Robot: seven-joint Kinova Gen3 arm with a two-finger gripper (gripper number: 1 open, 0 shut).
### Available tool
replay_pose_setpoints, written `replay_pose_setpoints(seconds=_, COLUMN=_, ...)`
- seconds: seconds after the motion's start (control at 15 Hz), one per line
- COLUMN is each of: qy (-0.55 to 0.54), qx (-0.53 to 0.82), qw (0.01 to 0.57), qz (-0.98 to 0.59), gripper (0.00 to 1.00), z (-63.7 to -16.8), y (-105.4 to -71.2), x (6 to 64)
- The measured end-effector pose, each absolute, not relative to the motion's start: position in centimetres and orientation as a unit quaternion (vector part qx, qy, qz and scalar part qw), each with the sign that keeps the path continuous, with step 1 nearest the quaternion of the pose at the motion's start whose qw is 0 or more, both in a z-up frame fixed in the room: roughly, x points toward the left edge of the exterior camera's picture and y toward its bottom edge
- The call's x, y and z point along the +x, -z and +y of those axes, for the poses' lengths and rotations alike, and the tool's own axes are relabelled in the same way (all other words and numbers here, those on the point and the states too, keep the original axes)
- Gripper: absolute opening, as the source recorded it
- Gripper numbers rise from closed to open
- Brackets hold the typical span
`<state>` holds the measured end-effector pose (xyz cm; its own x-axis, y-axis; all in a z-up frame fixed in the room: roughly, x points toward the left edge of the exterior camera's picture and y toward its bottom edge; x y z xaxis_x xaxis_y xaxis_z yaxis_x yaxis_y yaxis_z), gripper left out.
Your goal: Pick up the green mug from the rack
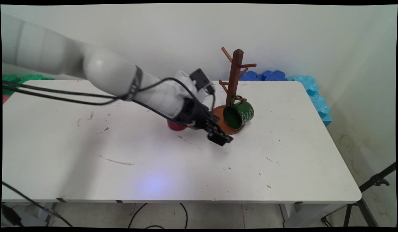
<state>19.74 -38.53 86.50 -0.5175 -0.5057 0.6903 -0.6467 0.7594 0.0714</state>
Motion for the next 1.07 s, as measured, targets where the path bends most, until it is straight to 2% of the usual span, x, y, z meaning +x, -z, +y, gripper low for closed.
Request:
replay_pose_setpoints(seconds=0.53, qy=-0.132, qx=0.367, qw=0.379, qz=-0.839, gripper=1.00, z=-39.1, y=-83.4, x=15.9)
replay_pose_setpoints(seconds=1.07, qy=-0.161, qx=0.401, qw=0.418, qz=-0.799, gripper=1.00, z=-38.4, y=-81.5, x=14.9)
